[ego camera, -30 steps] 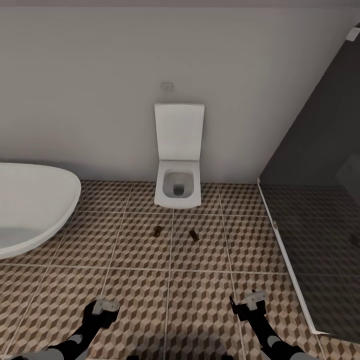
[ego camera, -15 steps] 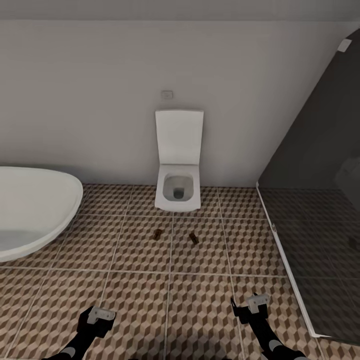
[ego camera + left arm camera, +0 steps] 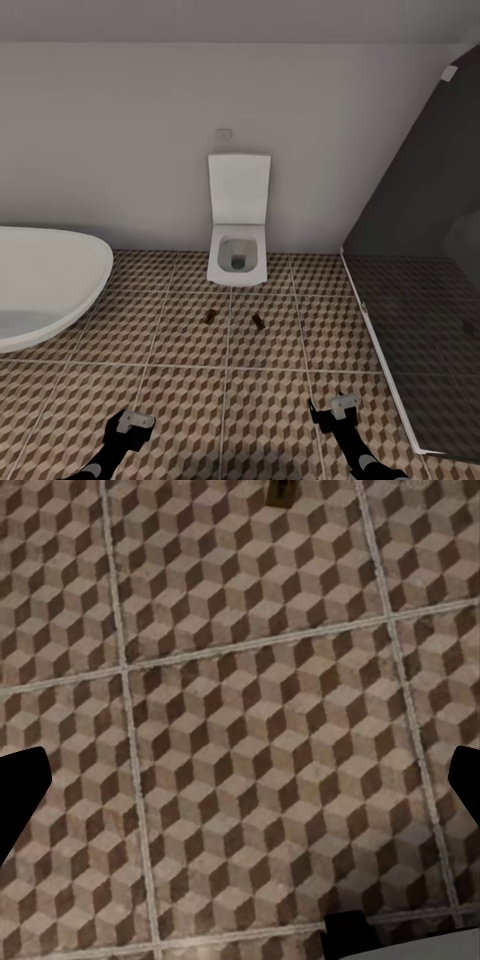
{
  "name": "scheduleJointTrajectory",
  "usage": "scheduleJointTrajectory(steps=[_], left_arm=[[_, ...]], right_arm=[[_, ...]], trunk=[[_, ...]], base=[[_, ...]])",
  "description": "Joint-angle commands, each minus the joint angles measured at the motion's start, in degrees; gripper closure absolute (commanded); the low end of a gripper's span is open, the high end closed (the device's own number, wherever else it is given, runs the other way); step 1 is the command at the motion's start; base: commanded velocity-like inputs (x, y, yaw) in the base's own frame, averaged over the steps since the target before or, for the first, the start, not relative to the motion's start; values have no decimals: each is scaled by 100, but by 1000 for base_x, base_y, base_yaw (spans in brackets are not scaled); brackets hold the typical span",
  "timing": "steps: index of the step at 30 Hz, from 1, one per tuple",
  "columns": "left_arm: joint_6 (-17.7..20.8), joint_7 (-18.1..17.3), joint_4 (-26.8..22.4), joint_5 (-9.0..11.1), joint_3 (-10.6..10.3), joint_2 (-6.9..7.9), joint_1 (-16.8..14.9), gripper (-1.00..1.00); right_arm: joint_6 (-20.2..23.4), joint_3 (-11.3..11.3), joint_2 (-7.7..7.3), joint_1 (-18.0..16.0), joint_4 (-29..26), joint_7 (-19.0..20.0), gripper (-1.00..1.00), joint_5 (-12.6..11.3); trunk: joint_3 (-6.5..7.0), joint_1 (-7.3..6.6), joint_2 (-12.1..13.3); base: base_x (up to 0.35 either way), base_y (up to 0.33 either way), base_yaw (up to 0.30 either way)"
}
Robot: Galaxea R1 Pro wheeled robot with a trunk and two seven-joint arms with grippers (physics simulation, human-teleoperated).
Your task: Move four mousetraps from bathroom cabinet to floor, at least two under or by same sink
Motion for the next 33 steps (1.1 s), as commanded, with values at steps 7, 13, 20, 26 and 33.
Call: scheduleJointTrajectory(steps=[7,13,20,26,33], left_arm=[[-26,-27,19,59,-48,-10,-6,-100],[-26,-27,18,59,-48,-11,-6,-100],[-25,-24,19,59,-48,-12,-6,-100],[-25,-23,19,59,-48,-12,-6,-100],[-25,-22,19,58,-48,-12,-6,-100]], right_arm=[[-14,52,0,-2,2,-20,-100,-43],[-14,52,0,-1,2,-20,-100,-42],[-14,51,0,-1,2,-20,-100,-43],[-14,52,0,-1,2,-20,-100,-44],[-14,51,0,-1,2,-22,-100,-42]], trunk=[[56,3,-7],[110,3,-7],[173,3,-7],[228,3,-7],[293,3,-7]], base=[[0,0,0],[0,0,0],[0,0,0],[0,0,0],[0,0,0]])
